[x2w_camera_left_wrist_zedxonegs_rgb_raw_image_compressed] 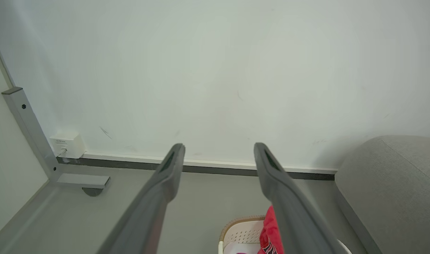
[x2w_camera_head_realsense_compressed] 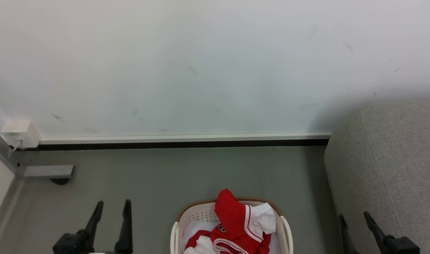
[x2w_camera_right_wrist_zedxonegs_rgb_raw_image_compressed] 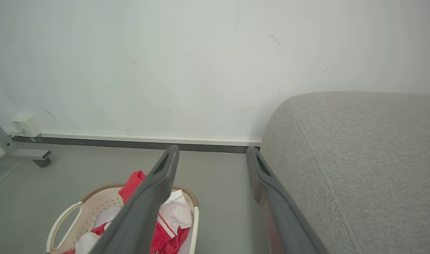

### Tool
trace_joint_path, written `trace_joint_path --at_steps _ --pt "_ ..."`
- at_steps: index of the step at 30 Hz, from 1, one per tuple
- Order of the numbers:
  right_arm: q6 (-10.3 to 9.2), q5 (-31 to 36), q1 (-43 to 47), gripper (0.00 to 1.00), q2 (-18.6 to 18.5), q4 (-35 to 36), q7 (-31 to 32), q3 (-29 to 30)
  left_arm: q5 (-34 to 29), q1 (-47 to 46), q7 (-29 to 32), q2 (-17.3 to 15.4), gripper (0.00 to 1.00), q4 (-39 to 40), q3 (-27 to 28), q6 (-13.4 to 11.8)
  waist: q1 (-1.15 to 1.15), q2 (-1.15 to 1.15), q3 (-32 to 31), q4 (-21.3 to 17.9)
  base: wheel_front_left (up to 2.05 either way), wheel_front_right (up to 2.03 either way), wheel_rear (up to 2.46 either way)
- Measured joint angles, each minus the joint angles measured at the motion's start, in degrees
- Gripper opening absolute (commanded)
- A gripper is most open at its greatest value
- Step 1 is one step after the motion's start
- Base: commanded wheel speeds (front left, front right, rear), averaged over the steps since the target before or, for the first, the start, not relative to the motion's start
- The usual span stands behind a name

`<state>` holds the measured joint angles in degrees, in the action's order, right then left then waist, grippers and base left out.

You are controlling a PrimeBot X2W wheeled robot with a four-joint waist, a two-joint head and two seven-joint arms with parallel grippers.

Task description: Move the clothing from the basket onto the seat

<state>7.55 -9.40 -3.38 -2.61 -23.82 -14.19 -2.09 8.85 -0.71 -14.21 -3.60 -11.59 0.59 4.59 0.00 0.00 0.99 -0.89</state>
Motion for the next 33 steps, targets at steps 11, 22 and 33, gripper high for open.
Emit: trace_joint_path --at_steps 11,22,33 --pt "0.00 2.7 0.0 1.00 0.0 -0.6 -0.9 -0.4 -3.8 0.0 -0.9 0.5 1.00 -0.8 0.3 1.0 0.00 0.00 0.1 -0.4 0.00 0.00 0.00" --pt "0.00 2.3 -0.7 1.00 -0.1 0.1 -1.0 -0.9 -4.2 -0.2 -0.9 0.7 1.00 -1.6 -1.0 1.8 0.00 0.00 2.2 -2.1 0.00 0.00 0.00" --pt "0.00 1.7 -4.3 1.00 -0.1 2.3 -1.0 -1.1 -5.0 -6.8 -0.9 -1.0 1.00 -5.1 -11.5 2.7 0.00 0.00 10.2 -4.5 0.00 0.00 0.00"
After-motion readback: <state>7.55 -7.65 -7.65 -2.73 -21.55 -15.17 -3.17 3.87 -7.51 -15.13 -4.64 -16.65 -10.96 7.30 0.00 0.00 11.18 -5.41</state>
